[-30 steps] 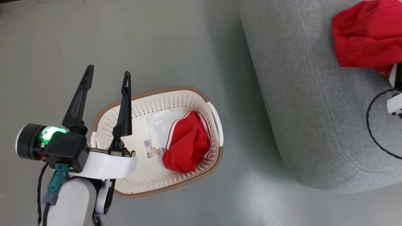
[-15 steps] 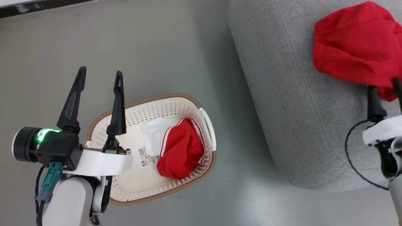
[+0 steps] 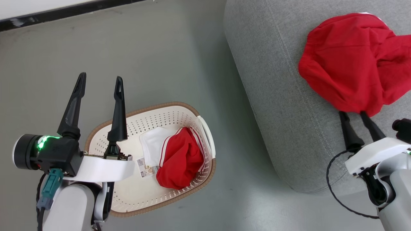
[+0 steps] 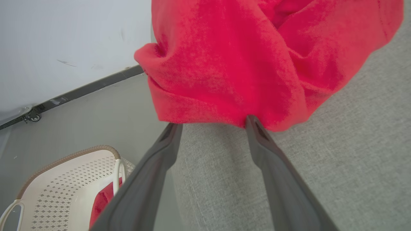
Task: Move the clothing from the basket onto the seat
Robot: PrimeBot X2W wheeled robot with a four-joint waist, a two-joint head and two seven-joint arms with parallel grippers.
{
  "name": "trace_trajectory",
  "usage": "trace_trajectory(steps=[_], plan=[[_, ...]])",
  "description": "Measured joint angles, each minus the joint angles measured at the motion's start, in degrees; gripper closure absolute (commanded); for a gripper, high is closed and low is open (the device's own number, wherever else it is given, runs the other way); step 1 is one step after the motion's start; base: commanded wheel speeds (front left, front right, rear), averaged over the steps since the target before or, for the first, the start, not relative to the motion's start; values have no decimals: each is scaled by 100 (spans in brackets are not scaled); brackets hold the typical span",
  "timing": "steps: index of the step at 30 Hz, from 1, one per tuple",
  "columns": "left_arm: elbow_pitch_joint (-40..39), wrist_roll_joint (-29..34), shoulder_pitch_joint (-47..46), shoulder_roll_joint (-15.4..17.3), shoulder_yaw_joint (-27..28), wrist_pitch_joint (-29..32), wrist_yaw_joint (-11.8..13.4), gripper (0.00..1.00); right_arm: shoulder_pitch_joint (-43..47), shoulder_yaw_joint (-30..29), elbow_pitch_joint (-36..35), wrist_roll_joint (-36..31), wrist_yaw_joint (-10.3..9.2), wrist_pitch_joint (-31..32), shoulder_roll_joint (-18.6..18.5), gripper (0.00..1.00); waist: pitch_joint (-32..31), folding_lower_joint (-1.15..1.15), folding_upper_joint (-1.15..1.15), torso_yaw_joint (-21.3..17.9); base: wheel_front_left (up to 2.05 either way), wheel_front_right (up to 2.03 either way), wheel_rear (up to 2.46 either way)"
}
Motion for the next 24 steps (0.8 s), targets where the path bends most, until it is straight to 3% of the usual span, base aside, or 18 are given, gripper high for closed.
trace_trajectory(steps=[11, 24], plan=[[54, -49, 52, -48, 21, -42, 0, 0, 483, 431, -1137, 634, 0, 899, -435, 0, -144, 0, 0, -14, 0, 0, 0], [146, -104, 132, -157, 140, -90, 59, 0, 575, 428, -2508, 528, 0, 737, -929, 0, -402, 0, 0, 93, 0, 0, 0]])
